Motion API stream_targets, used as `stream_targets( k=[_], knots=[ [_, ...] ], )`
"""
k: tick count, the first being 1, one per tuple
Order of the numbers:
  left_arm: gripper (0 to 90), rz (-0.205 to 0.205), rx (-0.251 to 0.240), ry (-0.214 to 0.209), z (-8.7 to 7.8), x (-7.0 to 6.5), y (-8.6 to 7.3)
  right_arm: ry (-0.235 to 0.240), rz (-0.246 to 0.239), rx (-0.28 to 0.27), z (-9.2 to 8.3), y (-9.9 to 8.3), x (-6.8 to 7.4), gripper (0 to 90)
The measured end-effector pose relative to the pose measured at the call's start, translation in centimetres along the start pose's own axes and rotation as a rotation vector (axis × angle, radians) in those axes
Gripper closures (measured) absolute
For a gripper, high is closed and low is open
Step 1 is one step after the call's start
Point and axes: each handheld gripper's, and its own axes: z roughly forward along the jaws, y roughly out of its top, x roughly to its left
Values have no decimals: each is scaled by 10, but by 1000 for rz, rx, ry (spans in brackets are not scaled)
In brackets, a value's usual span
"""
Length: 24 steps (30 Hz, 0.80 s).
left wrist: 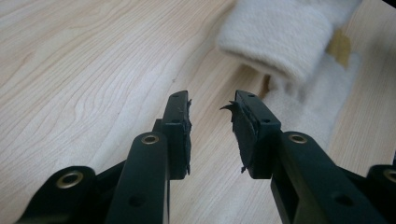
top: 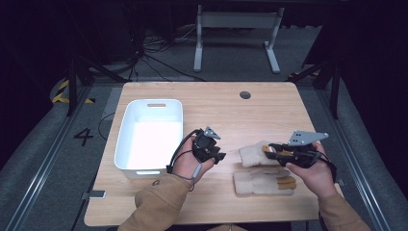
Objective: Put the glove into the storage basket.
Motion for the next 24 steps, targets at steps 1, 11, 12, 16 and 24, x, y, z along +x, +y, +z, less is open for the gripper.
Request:
stream_targets(
  k=[1, 11, 12, 16, 24],
  knots=[
    [674, 1, -1, 0, 0, 0, 0, -1, 2, 1, -2, -2, 5, 657],
    [675, 5, 12, -5, 4, 0, 0, 2, 12, -20, -13, -15, 31, 655],
    [675, 3, 11, -4, 4, 0, 0, 7, 10, -21, -13, -18, 36, 655],
    [675, 8, 17, -5, 5, -1, 0, 15, 16, -19, -9, -25, 40, 655],
    [676, 15, 18, -5, 6, -2, -1, 75, 21, 13, 6, -35, 44, 649]
  ],
)
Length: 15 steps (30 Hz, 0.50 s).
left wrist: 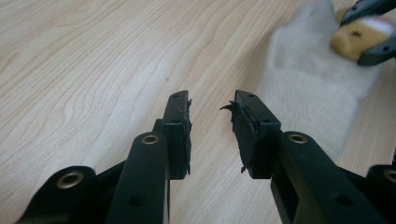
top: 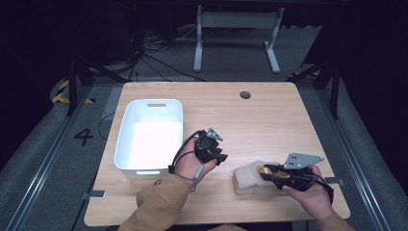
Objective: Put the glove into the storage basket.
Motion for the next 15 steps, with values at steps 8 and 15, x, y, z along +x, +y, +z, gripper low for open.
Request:
stream_targets(
  k=[8, 15],
  knots=[
    [675, 0, -2, -1, -1, 0, 0, -5, -34, 107, 9, -5, 3, 641],
    [667, 2, 2, -2, 0, -1, 1, 0, -23, 138, 9, -9, 4, 609]
  ],
)
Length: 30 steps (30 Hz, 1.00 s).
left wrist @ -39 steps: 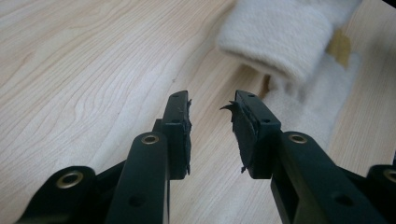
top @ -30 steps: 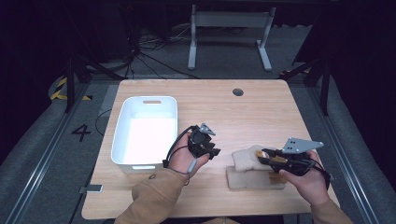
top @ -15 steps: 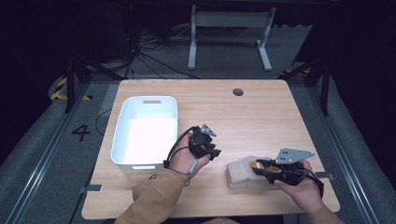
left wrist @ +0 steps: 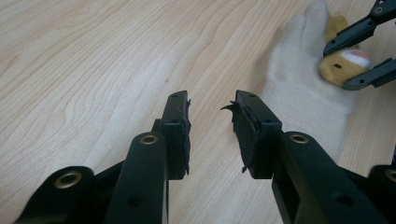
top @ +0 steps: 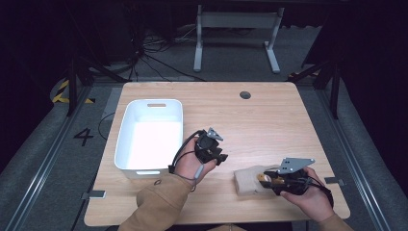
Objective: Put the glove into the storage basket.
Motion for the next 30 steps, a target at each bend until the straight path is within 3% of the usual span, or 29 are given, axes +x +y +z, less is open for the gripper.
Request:
stream_targets(
  k=[9, 14, 19, 24, 27, 28, 30],
  knots=[
    [667, 0, 0, 3, 1, 0, -1, -22, 13, 20, 6, -1, 3, 612],
    [666, -2, -4, 8, 0, 1, -1, -57, 37, -28, 20, 6, 4, 607],
    [663, -2, -4, 8, 0, 1, -1, -50, 36, -37, 23, 8, 4, 588],
    [641, -3, 10, -4, 1, 0, 0, 7, 62, -71, 13, 10, -2, 531],
    [578, 1, 15, -13, 1, 0, 1, 12, 69, -90, 7, 11, -4, 528],
    [568, 4, 19, -17, 3, -2, 1, 14, 83, -125, 0, 12, -9, 507],
    [545, 7, 24, -20, 4, -3, 2, -2, 69, -133, -5, 13, -13, 497]
  ],
)
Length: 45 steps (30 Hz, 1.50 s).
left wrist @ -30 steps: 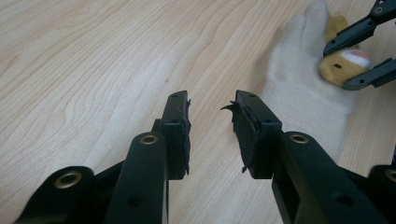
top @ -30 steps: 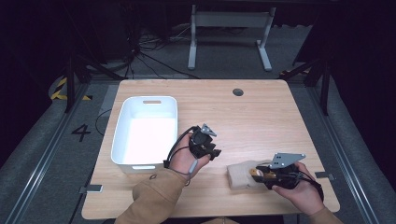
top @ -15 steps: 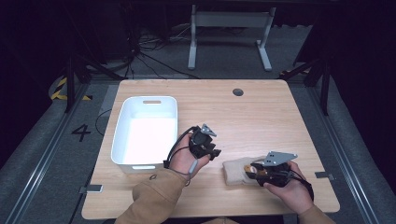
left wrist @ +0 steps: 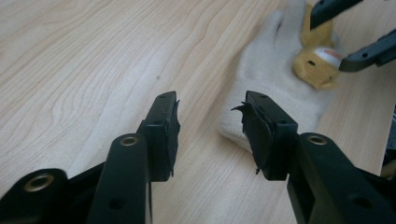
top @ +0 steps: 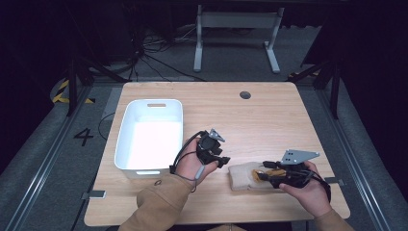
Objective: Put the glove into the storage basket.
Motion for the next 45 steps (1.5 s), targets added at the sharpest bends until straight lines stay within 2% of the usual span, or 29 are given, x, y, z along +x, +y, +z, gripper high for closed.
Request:
stream_targets(
  k=[5, 7, 13, 20, 23, 24, 26, 27, 28, 32, 35, 37, 38, 41, 45],
  knots=[
    [517, 10, 9, -5, 2, -2, 1, -7, 40, -41, -9, 0, -10, 480],
    [505, 16, 15, -11, 4, -4, 2, -39, 61, -52, -16, -2, -20, 477],
    [494, 34, 26, -27, 8, -10, 4, -83, 94, -44, -23, -11, -34, 478],
    [422, 87, 27, -63, 15, -22, 13, -143, 151, -32, -29, -28, -59, 470],
    [382, 102, 34, -66, 18, -24, 15, -145, 160, -35, -29, -33, -65, 462],
    [358, 118, 40, -76, 22, -26, 17, -157, 162, -32, -30, -38, -71, 449],
    [350, 122, 43, -85, 24, -28, 19, -160, 164, -32, -30, -40, -73, 444],
    [350, 143, 55, -108, 26, -29, 20, -166, 169, -30, -30, -42, -75, 443],
    [325, 170, 74, -139, 29, -31, 23, -195, 166, -15, -30, -47, -79, 439],
    [325, 184, 81, -165, 35, -32, 28, -203, 175, -14, -30, -52, -83, 423],
    [325, 197, 106, -165, 42, -34, 31, -198, 166, -2, -32, -55, -88, 445],
    [325, 227, 126, -174, 49, -36, 33, -208, 160, -4, -32, -59, -91, 438],
    [325, 227, 126, -174, 49, -36, 33, -208, 160, -4, -32, -59, -91, 438],
    [324, 303, 142, -168, 59, -38, 32, -201, 175, 1, -32, -62, -95, 395],
    [302, 307, 162, -194, 65, -38, 31, -175, 193, -8, -32, -64, -96, 351]
  ],
)
